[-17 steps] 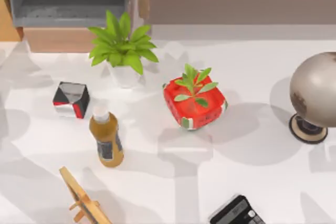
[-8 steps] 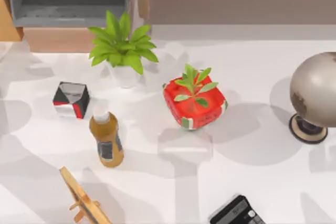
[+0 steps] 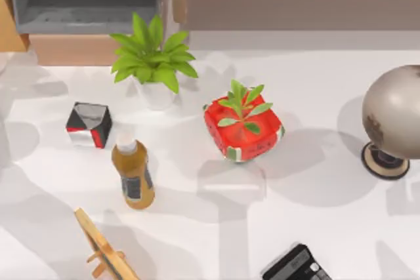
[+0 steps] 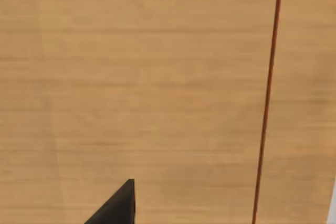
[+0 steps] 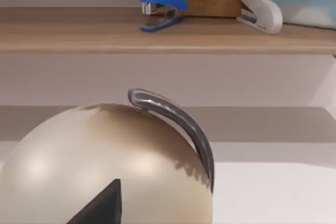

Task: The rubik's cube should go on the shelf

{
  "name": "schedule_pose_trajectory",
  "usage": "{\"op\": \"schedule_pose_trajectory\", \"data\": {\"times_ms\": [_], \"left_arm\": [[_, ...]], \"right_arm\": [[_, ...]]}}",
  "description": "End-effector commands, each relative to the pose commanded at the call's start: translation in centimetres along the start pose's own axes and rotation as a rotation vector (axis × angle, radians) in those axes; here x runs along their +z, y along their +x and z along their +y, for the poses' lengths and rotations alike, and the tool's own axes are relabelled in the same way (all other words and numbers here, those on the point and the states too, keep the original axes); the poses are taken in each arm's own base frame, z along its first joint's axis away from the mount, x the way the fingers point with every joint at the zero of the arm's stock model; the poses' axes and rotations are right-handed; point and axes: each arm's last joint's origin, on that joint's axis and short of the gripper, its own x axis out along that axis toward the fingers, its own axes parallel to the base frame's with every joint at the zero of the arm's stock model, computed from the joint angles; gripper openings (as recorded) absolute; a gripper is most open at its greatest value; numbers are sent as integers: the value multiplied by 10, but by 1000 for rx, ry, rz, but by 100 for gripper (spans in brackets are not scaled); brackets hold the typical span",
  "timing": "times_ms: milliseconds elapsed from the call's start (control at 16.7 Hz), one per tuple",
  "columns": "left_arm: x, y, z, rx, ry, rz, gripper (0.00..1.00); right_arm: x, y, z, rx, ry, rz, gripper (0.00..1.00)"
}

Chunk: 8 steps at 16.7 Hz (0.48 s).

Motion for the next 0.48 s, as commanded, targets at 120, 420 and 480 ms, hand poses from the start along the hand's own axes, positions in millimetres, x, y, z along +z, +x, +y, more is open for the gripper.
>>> {"op": "schedule_pose_trajectory", "data": {"times_ms": [120,420,480], "left_arm": [[0,0,0,0,0,0,62],[0,0,0,0,0,0,25],[0,0,0,0,0,0,17]], "right_arm": [[0,0,0,0,0,0,100],[0,0,0,0,0,0,100],[0,0,0,0,0,0,100]]}}
